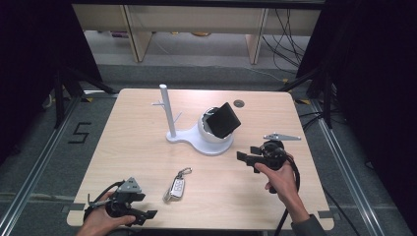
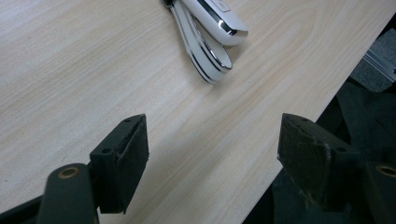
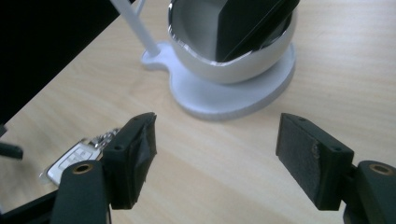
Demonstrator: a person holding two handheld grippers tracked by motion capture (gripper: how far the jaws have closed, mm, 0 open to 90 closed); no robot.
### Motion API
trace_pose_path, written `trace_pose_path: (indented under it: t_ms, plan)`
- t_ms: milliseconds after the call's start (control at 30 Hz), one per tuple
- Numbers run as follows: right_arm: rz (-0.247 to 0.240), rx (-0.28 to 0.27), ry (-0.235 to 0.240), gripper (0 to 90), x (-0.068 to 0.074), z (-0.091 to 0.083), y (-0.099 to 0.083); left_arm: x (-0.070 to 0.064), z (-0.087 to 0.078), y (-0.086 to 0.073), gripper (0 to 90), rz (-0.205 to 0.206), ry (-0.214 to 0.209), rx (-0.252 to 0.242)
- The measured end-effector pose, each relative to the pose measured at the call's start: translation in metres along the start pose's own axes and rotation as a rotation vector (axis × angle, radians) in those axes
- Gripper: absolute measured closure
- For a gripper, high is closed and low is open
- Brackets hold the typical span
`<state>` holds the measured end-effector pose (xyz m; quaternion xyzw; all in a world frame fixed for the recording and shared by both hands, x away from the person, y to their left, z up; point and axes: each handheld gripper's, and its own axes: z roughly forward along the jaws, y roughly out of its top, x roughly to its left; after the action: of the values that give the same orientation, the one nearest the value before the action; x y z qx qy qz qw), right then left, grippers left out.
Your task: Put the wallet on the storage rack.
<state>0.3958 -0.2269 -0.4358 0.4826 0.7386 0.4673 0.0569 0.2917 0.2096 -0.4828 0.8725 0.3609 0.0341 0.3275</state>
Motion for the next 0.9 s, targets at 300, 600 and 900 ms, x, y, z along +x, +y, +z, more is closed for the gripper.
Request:
trace_pose_path:
  t_ms: [300, 600, 900]
  plan:
    - [-0.043, 0.059, 0.007, 27.9, 0.011, 0.003, -0.028, 0.0, -0.002, 0.001, 21.8, -0.025, 0.003, -0.021]
    - [-0.051, 0.135, 0.004, 25.5, 0.013, 0.002, -0.058, 0.003, 0.0, 0.003, 21.4, -0.033, 0.007, -0.035]
    - [-0.064, 0.167, 0.002, 24.7, 0.014, -0.004, -0.077, 0.004, 0.002, 0.003, 21.3, -0.018, -0.003, -0.029]
